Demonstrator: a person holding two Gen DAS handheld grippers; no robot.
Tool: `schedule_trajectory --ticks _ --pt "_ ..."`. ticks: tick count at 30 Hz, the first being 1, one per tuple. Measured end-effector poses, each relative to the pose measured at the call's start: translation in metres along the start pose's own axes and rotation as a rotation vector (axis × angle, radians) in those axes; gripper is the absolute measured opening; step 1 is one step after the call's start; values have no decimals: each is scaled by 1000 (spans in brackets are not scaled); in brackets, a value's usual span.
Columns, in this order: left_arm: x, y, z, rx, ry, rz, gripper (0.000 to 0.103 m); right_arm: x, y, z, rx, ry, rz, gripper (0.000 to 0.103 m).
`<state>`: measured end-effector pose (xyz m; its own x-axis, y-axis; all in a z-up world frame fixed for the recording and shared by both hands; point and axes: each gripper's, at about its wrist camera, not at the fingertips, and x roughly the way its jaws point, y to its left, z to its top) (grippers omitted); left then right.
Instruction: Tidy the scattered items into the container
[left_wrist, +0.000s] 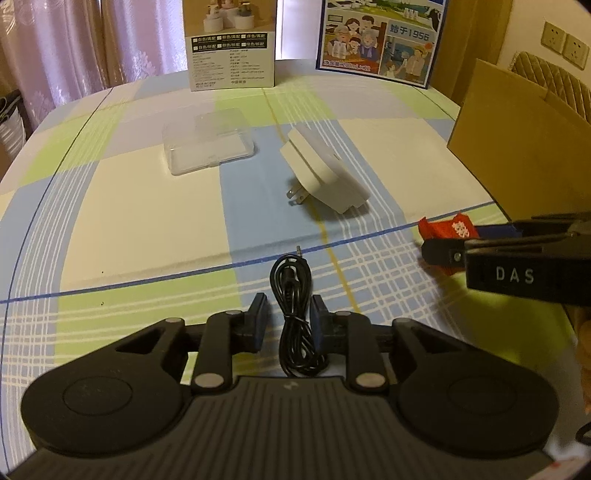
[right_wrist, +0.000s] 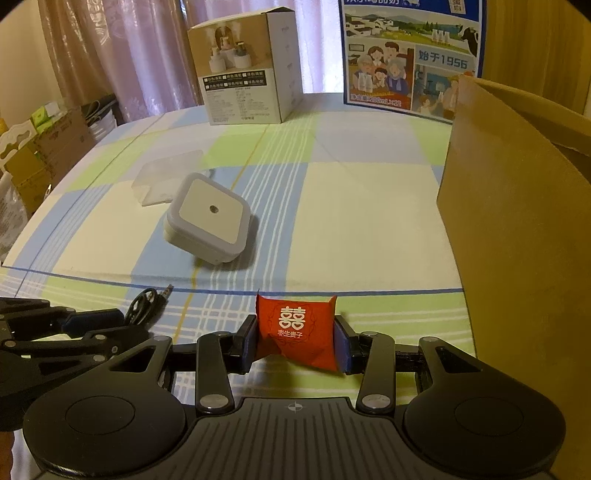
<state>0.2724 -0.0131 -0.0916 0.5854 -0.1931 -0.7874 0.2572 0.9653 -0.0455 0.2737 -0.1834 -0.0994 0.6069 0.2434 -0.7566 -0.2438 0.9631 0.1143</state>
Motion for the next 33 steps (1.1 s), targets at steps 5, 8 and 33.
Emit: schedule_trajectory --ticks 5,8,33 --pt "-7 8 3 -73 -12 -30 11 -3 3 1 -3 -9 18 39" --pt "-17 7 7 -68 -41 -18 11 -7 5 3 -2 -23 25 39" --pt "-117 -29 22 -57 -201 -74 11 -126 10 16 2 -224 27 39"
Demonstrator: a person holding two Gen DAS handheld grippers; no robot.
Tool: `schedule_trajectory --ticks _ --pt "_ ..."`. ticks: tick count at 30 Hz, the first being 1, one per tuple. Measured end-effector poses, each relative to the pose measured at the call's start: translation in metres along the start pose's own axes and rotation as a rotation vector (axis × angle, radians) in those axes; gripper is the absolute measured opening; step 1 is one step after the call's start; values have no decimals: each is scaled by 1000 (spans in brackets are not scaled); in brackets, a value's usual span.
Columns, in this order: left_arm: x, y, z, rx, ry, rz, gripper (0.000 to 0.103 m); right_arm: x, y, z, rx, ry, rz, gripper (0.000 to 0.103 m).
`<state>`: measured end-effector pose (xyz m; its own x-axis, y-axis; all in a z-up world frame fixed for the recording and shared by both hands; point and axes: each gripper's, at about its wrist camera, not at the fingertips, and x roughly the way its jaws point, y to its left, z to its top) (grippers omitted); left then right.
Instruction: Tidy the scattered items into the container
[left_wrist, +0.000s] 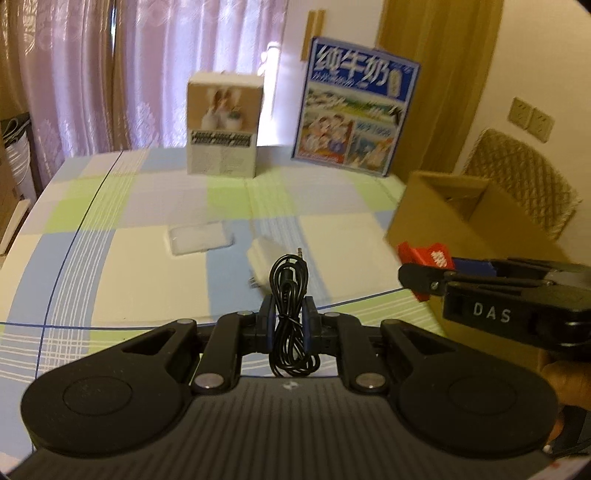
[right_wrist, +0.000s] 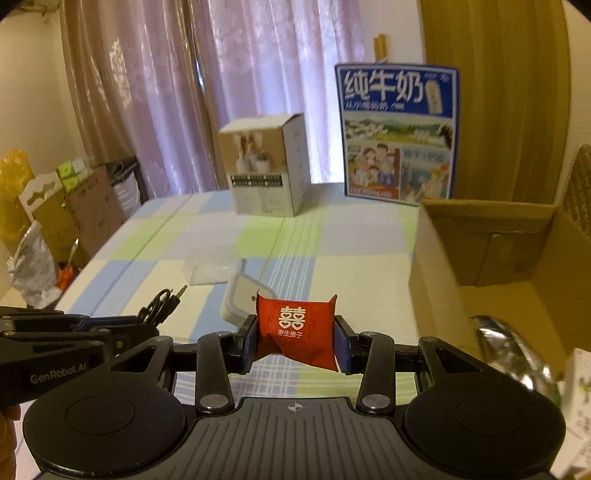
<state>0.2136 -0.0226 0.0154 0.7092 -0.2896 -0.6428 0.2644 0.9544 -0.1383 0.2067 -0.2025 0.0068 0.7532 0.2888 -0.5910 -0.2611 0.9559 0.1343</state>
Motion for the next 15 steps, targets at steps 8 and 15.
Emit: schedule_trajectory --ticks 8,15 --pt "-26 -45 3 32 -32 -60 11 -54 -17 0 15 -43 -21 39" --pt "-37 -98 -4 90 -17 -112 11 -101 -46 6 27 -89 -66 39"
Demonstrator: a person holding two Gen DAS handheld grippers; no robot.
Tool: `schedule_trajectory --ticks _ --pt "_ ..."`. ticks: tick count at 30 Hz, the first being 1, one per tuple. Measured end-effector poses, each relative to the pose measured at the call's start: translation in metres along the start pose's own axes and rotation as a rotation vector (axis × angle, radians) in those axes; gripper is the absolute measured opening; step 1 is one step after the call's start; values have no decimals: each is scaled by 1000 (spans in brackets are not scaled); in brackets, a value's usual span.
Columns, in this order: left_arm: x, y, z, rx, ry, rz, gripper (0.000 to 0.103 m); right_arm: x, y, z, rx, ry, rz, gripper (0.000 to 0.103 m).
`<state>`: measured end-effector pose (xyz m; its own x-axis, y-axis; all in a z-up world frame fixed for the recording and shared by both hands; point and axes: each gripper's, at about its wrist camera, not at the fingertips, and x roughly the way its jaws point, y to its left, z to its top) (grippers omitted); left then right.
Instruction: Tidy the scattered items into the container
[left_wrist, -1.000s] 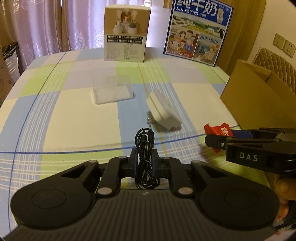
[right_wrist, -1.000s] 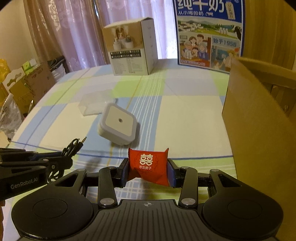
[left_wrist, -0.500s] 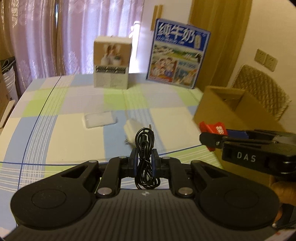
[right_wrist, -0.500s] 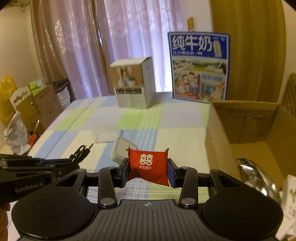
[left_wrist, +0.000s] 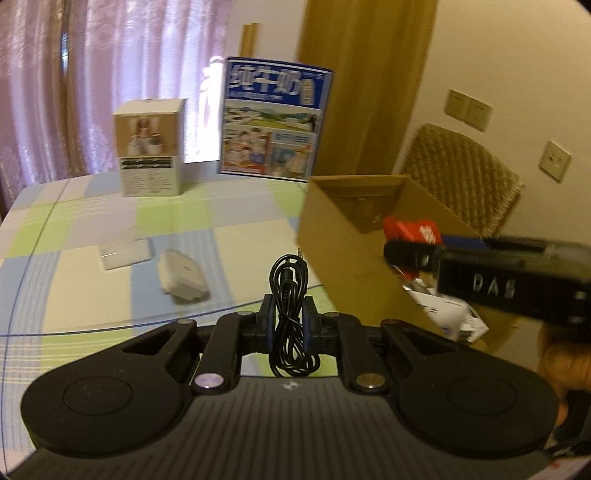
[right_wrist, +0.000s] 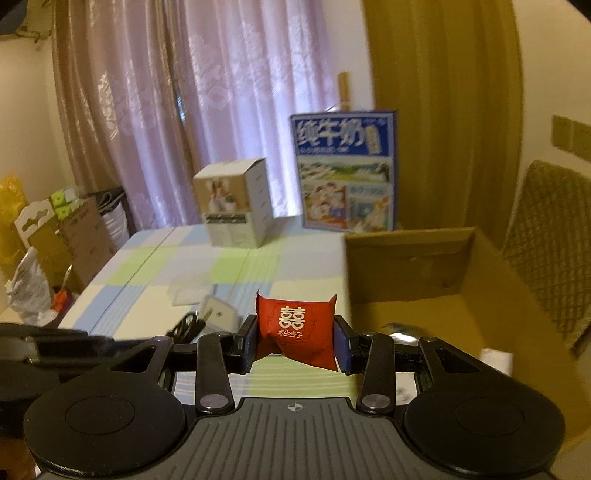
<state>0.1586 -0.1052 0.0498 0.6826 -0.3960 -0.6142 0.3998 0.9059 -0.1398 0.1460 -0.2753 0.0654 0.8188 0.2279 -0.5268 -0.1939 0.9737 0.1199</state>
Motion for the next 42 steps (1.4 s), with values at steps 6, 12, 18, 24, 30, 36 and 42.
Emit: schedule_trajectory --ticks 6,12,18,24,30,36,42 --pt "-4 -48 4 53 -6 -49 11 -34 -36 2 7 -24 -66 39" --pt "-2 -94 15 87 -18 -105 11 -60 -76 1 28 -32 -131 39" --pt "6 -132 30 125 -23 -151 11 -78 -116 -3 68 -30 -182 39" --pt "28 -151 31 124 -4 -177 11 -85 -144 -11 100 -20 -204 39" --pt "59 -145 26 80 34 -169 12 -78 -162 -20 130 4 -212 39" --pt "59 -127 21 82 29 -137 13 -69 -169 -28 149 27 -203 39" --pt "44 -106 21 75 6 -100 17 -59 -160 -25 151 33 -173 39"
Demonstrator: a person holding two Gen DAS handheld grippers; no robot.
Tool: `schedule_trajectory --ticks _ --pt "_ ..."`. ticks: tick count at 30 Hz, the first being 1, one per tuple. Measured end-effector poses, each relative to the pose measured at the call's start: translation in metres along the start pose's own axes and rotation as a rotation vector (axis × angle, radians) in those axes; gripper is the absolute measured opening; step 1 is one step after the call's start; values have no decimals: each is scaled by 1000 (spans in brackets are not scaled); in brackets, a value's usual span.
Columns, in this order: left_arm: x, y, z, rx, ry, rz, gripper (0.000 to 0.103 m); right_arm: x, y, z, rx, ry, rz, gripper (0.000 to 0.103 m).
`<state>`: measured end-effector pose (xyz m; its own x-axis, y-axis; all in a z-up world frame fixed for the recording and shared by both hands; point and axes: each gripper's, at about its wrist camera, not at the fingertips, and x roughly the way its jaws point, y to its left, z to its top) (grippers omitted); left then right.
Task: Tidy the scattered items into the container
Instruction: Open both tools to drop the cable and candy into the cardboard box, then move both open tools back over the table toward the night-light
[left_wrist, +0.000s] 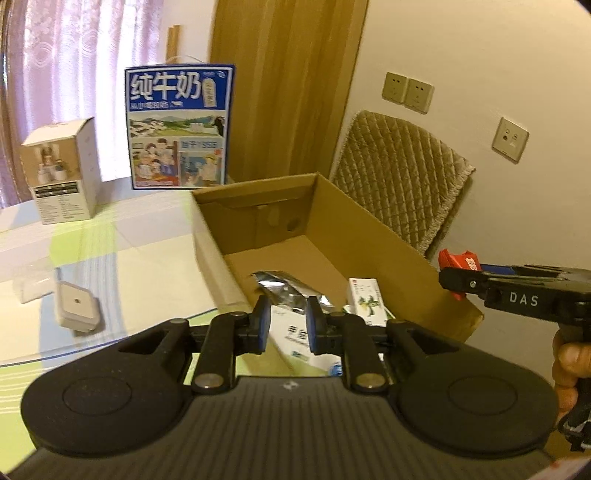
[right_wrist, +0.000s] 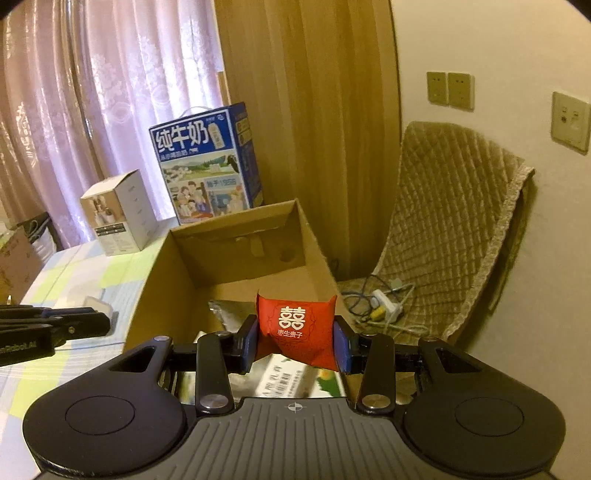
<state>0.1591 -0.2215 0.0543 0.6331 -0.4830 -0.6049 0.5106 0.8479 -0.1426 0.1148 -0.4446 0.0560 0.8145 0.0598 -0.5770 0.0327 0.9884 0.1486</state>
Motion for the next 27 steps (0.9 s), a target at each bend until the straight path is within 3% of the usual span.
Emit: schedule_trajectory --ticks 3,4,5,7,23,27 --pt "-9 7 0 -2 -13 15 20 6 8 6 8 2 22 39" --pt "-11 10 0 -4 -16 16 23 7 9 8 19 2 36 44" --pt "-13 13 -1 -8 -18 20 25 9 10 11 33 0 46 61" --pt "-16 18 -3 -9 -19 27 27 8 10 14 61 -19 41 75" --pt "-51 73 -34 -47 0 117 51 -4 41 11 34 -17 59 76" --pt "-61 87 -44 -42 3 144 67 -10 65 12 -5 -31 94 79"
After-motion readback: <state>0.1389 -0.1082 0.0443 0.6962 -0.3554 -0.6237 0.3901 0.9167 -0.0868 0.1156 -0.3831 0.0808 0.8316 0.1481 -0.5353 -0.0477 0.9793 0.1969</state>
